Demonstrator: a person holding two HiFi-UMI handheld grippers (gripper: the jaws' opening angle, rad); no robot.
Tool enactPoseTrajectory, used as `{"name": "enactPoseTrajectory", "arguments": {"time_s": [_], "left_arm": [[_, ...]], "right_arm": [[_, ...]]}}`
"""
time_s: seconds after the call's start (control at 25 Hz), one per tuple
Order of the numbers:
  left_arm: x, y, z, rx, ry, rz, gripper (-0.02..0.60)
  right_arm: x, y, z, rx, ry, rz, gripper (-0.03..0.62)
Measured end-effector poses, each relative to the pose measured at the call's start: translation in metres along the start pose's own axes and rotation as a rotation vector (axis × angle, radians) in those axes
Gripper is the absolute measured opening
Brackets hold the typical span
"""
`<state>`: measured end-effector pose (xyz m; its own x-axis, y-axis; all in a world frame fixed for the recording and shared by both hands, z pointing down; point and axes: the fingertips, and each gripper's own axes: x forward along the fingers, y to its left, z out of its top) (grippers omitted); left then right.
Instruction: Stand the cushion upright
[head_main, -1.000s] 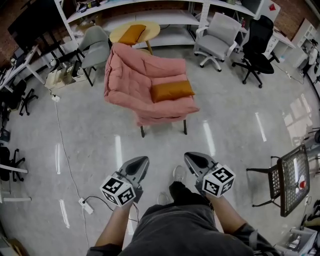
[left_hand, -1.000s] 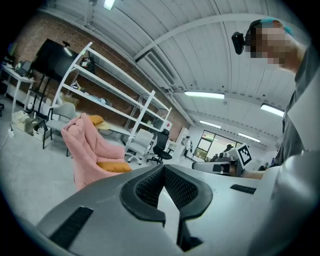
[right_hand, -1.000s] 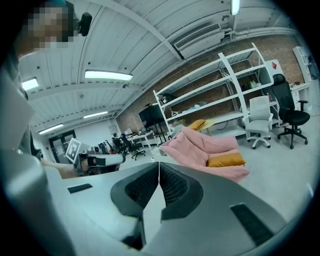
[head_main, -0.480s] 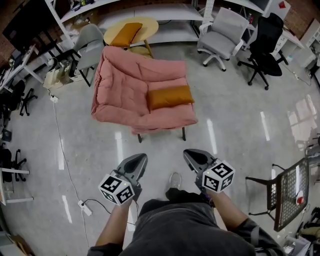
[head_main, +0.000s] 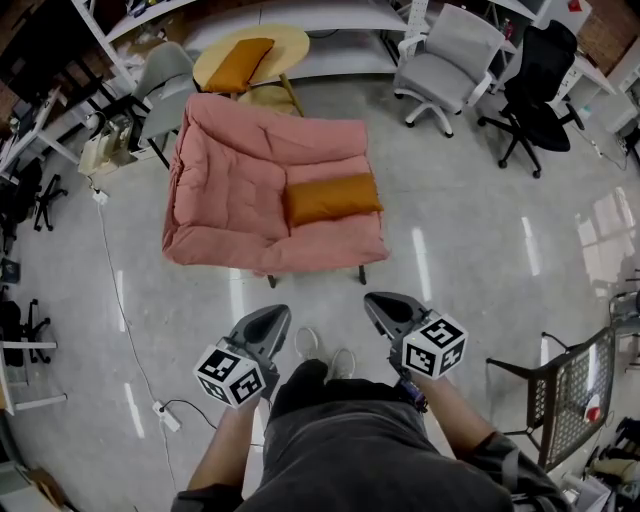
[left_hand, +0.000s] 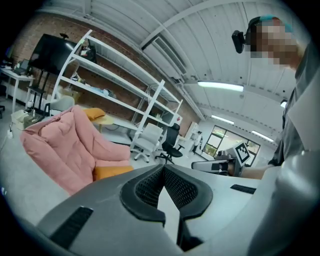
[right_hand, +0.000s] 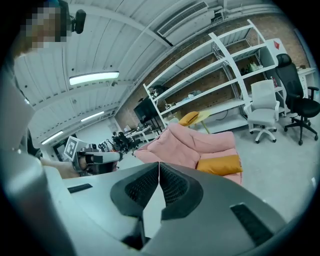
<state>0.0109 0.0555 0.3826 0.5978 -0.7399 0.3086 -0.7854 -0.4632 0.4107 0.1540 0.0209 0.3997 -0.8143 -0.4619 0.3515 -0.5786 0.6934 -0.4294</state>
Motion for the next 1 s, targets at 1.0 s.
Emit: {"name": "enactPoseTrajectory", "arguments": {"time_s": [1.0], "left_arm": [[0.196,0.207,0.040,-0.056,0.208,-0.097,0.009]], "right_arm": [[0.200,-0.257,0.038,0.102,0.086,-0.263,0.017]]}}
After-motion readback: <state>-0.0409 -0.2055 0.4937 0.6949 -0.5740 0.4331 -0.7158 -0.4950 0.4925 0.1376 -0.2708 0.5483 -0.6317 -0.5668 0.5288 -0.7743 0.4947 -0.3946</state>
